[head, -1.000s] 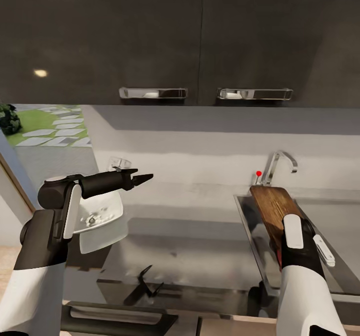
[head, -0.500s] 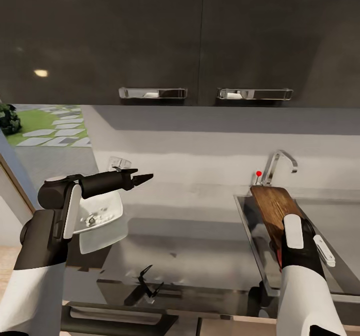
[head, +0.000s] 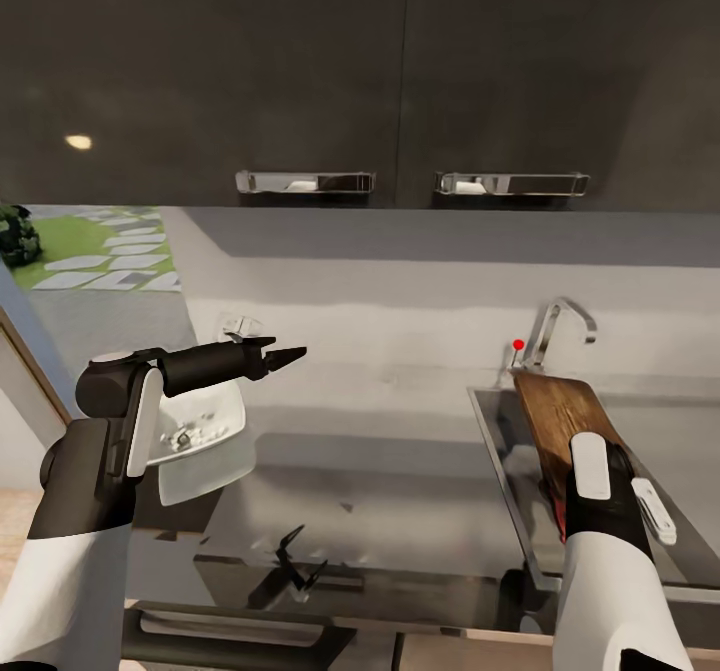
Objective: In the kitchen, take the Vidalia onion out of the sink, dice it on the chopping board with the paring knife, put the diced onion into the bowl on the countertop, then place both the paring knife and the chopping board into the sink.
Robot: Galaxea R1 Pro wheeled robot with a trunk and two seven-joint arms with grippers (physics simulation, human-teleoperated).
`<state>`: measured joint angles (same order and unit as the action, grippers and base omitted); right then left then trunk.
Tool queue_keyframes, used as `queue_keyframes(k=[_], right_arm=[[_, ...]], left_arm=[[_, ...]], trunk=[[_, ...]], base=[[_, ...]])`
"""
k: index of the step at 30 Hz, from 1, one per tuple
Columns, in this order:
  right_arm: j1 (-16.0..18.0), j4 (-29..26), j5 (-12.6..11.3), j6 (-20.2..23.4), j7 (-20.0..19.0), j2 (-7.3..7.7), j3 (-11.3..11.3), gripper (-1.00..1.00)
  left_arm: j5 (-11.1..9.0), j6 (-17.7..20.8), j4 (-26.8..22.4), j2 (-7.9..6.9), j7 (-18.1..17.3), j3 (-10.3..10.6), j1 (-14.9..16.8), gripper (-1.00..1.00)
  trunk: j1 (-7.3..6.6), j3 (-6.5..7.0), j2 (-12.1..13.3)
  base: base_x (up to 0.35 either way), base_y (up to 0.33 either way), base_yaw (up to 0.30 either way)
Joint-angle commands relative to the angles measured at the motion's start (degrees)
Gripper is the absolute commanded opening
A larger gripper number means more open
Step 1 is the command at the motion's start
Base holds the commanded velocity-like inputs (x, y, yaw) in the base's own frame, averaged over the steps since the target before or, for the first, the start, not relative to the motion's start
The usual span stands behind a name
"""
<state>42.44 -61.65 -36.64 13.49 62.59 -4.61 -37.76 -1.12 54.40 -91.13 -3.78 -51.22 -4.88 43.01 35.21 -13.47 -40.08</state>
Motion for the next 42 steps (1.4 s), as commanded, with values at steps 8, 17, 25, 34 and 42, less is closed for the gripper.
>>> queue_keyframes(k=[8,17,25,34,42], right_arm=[[0.05,0.12,-0.04,0.40,1.45,-0.05,-0.41,-1.00],[0.02,0.37,-0.01,0.20,3.09,-0.05,-0.38,-1.00],[0.05,4.49,-0.09,-0.02,2.83,0.19,-0.47,-1.00],[0.05,4.83,-0.10,-1.86,2.75,0.22,-0.37,-1.00],[0.05,4.87,-0.10,-2.00,2.48,0.41,-0.45,-1.00]], left_arm=[[-0.11,0.46,-0.02,-0.02,-0.17,-0.05,0.06,1.00],[-0.11,0.46,-0.02,-0.02,-0.15,-0.05,0.06,1.00],[-0.11,0.45,-0.02,0.00,-0.20,-0.05,0.06,1.00],[-0.11,0.45,-0.02,0.00,-0.18,-0.05,0.06,1.00],[-0.11,0.45,-0.02,0.00,-0.20,-0.05,0.06,1.00]], trunk=[[0.01,-0.27,-0.08],[0.01,-0.28,-0.08],[0.01,-0.44,-0.08],[0.01,-0.99,-0.08],[0.01,-1.48,-0.08]], base=[[0.000,0.000,0.000],[0.000,0.000,0.000],[0.000,0.000,0.015],[0.000,0.000,0.062],[0.000,0.000,0.070]])
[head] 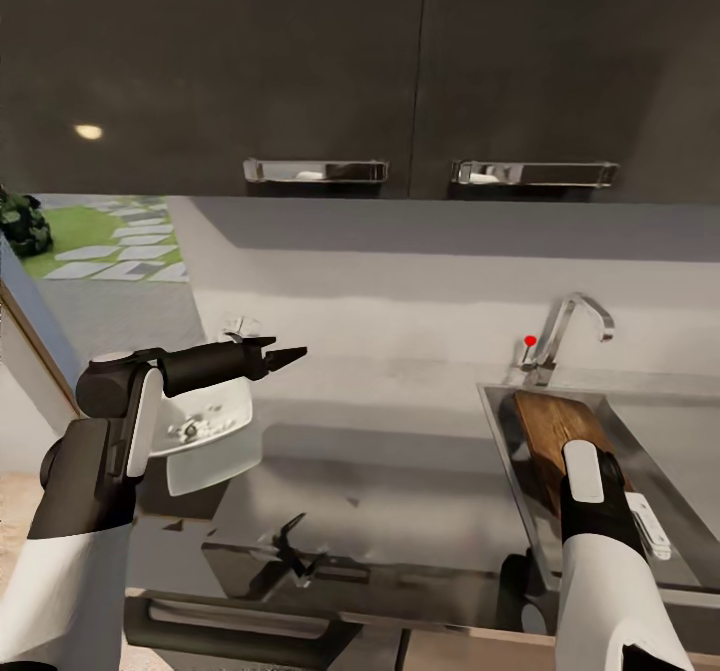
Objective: In the kitchen, take the Vidalia onion out of the sink, dice it on the chopping board with the paring knife, put the diced onion into the bowl on the countertop, then place both the paring knife and the chopping board into the sink.
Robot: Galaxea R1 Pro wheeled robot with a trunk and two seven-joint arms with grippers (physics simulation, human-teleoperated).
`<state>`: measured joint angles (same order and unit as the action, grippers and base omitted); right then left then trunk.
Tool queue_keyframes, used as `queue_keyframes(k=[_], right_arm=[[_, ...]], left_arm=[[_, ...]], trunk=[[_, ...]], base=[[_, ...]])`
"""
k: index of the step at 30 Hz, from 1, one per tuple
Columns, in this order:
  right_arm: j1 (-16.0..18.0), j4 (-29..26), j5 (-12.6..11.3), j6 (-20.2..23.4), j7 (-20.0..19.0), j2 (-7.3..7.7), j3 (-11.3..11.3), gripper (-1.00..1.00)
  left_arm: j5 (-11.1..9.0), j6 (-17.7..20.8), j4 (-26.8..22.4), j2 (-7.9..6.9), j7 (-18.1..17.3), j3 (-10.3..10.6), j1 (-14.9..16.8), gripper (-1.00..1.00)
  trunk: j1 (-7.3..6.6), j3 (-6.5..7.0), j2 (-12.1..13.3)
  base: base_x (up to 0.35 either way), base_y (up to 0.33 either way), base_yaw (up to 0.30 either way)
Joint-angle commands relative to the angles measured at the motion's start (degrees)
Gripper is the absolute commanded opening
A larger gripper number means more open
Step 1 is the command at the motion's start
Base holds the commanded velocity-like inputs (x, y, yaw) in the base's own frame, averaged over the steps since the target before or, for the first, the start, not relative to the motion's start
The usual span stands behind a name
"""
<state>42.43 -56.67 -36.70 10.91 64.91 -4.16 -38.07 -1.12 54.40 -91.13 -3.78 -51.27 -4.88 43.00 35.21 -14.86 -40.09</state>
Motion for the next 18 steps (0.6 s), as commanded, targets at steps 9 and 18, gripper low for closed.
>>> queue_keyframes(k=[9,18], right_arm=[[0.03,-0.13,-0.04,0.58,0.13,0.42,-0.16,-1.00],[0.02,-0.16,-0.04,0.52,0.14,0.46,-0.16,-1.00]], left_arm=[[-0.11,0.44,-0.01,0.00,-0.07,0.03,0.06,1.00],[-0.11,0.44,-0.01,0.24,-0.05,0.44,0.06,1.00]], trunk=[[0.01,-0.38,-0.08],[0.01,-0.39,-0.08]], base=[[0.000,0.000,0.038],[0.038,-0.040,0.002]])
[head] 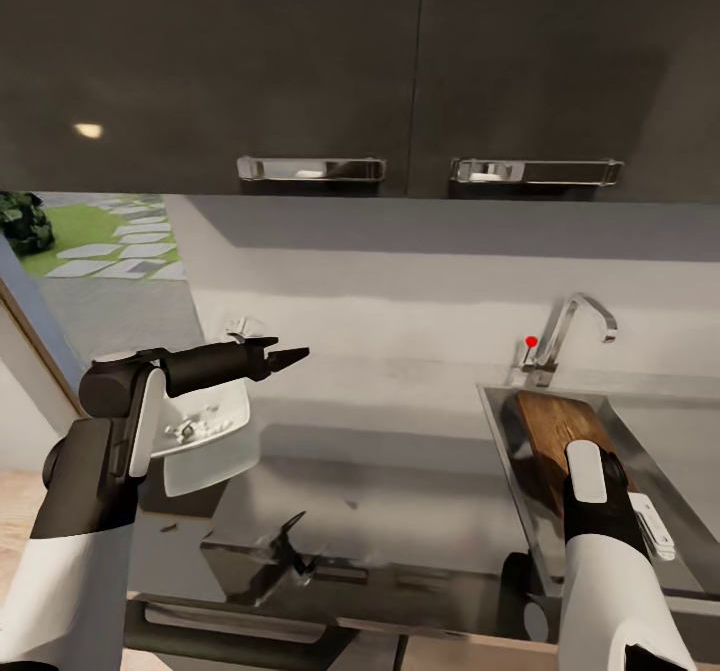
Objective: In the kitchen, take the Vidalia onion out of the sink, dice it on the chopping board with the paring knife, put the diced onion into the bowl on the countertop, then place both the paring knife and the chopping board into the sink.
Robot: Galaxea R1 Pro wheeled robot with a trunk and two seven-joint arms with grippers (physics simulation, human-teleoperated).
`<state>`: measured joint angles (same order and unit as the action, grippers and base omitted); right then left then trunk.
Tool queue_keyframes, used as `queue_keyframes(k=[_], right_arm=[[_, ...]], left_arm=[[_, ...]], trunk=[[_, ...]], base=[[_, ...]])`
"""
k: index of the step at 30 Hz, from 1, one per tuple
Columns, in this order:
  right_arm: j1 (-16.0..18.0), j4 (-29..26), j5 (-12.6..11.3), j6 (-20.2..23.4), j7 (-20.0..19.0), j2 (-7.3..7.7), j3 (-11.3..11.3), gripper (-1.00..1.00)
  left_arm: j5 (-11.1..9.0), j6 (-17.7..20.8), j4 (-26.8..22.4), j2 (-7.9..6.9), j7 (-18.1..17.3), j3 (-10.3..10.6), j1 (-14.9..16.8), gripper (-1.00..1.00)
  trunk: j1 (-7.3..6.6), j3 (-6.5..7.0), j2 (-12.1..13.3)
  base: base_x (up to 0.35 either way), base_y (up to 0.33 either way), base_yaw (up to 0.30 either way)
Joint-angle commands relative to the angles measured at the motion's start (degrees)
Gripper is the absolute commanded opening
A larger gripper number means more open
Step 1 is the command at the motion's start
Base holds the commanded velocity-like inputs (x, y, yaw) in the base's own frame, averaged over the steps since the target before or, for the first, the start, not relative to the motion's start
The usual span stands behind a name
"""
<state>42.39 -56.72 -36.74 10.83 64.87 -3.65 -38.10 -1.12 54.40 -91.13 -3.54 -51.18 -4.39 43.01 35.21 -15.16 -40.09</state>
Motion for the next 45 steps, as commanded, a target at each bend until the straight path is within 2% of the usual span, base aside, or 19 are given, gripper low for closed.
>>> queue_keyframes(k=[1,22,42,45], right_arm=[[0.06,-0.09,0.00,0.59,0.19,-0.04,-0.14,-1.00],[0.06,-0.11,0.00,0.59,0.25,-0.04,-0.05,-1.00],[0.08,-0.11,-0.09,0.59,0.20,-0.01,-0.15,-1.00],[0.07,-0.14,-0.04,0.59,0.24,0.35,-0.16,-1.00]], left_arm=[[-0.11,0.45,-0.02,0.01,-0.15,-0.03,0.06,1.00],[-0.11,0.45,-0.02,0.11,-0.11,0.00,0.06,1.00],[-0.11,0.45,-0.02,0.11,-0.07,0.00,0.06,1.00],[-0.11,0.45,-0.02,0.11,-0.06,0.00,0.06,1.00]], trunk=[[0.02,-0.09,-0.07],[0.02,-0.12,-0.07],[0.02,-1.74,-0.07],[0.02,-1.99,-0.07]], base=[[0.016,-0.021,0.000],[0.001,-0.051,0.001],[0.000,0.000,0.068],[0.000,0.000,0.069]])
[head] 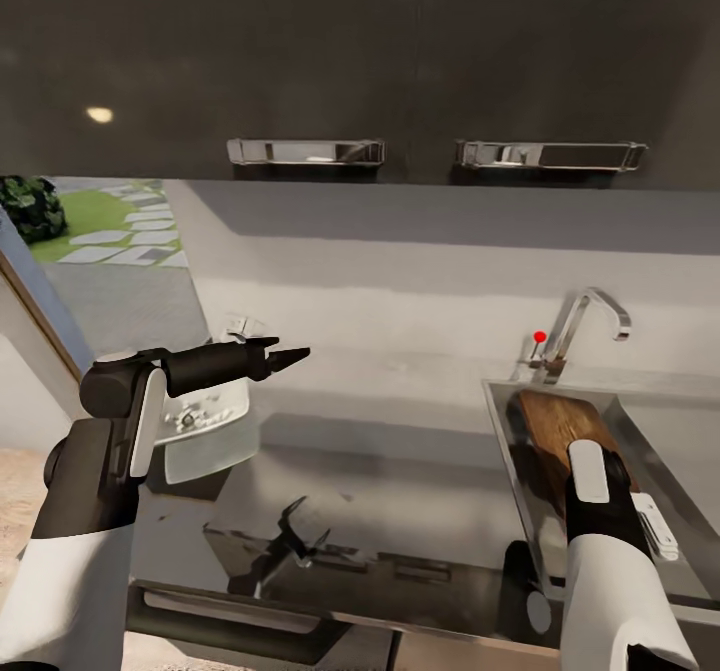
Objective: In the kitchen, take the Vidalia onion out of the sink, dice it on the chopping board with the paring knife, put the diced onion into the bowl on the countertop, then place both the paring knife and the chopping board into the sink.
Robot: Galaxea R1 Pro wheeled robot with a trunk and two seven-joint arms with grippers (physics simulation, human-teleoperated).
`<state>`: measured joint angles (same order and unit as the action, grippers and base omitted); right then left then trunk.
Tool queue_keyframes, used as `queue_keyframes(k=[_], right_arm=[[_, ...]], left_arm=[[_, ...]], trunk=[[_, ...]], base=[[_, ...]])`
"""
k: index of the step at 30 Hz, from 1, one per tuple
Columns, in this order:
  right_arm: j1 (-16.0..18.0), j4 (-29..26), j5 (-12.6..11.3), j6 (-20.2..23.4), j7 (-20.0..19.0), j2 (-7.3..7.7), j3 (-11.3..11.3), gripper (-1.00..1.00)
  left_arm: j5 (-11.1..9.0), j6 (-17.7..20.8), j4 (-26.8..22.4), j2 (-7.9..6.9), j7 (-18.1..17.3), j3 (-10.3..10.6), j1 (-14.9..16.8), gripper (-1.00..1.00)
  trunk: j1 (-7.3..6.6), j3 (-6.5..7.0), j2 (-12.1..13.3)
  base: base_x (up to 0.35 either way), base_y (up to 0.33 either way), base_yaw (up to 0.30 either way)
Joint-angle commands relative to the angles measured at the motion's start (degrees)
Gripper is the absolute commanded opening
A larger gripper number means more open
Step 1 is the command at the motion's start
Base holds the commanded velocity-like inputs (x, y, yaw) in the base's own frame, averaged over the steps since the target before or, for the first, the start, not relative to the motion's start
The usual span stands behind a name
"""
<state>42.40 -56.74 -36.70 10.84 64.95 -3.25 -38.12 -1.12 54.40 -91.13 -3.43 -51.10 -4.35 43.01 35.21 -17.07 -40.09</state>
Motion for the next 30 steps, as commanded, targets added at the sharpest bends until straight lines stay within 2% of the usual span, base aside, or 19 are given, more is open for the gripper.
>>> queue_keyframes(k=[1,13,19,30], right_arm=[[0.07,-0.12,-0.09,0.58,0.15,0.00,-0.13,-1.00],[0.05,-0.12,-0.04,0.57,0.18,1.94,-0.41,-1.00],[0.05,-0.12,-0.09,0.57,0.16,2.09,-1.43,-1.00],[0.08,-0.12,-0.12,0.58,0.09,2.11,-1.62,-1.00]], left_arm=[[-0.11,0.44,-0.01,0.00,-0.14,-0.04,0.06,1.00],[-0.11,0.44,-0.01,-0.02,-0.14,-0.08,0.06,1.00],[-0.11,0.44,-0.01,0.00,-0.14,-0.11,0.06,1.00],[-0.11,0.44,-0.01,0.00,-0.14,-0.09,0.06,1.00]], trunk=[[0.01,-0.17,-0.08],[0.01,-0.59,-0.08],[0.01,-0.60,-0.08],[0.01,-0.60,-0.08]], base=[[0.000,0.000,0.048],[0.000,0.000,0.008],[0.000,0.000,0.000],[0.000,0.000,-0.041]])
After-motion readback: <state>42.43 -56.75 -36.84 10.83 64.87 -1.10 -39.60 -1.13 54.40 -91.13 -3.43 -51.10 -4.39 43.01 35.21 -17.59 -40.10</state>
